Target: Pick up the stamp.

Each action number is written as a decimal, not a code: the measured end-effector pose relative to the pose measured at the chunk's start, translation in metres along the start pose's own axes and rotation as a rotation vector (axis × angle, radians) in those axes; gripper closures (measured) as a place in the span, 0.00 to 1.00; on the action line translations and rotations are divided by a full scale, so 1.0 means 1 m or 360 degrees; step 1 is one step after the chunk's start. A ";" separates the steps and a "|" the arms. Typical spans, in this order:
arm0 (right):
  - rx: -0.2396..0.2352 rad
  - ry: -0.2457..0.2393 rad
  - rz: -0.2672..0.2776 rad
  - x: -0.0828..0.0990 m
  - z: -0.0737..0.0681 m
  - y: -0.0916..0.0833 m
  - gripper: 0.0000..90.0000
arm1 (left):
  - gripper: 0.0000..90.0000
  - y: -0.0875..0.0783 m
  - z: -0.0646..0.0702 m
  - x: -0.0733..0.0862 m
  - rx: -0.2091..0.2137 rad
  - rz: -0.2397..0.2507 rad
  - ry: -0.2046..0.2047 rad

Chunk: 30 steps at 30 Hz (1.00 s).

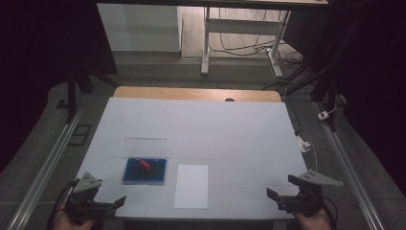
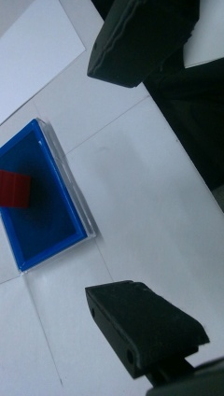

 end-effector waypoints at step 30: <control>-0.0084 -0.0060 -0.0107 0.005 -0.004 0.005 0.00 | 0.01 0.003 0.002 0.002 0.0008 -0.0058 0.0029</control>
Point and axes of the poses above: each handheld gripper's, and its own axes: y roughly forward along the jaws, x roughly out of its underside, z roughly to its right, the point moved 10 cm from there along y, roughly forward along the jaws, and after that the axes turned 6 degrees about -x, right-handed, at the moved point
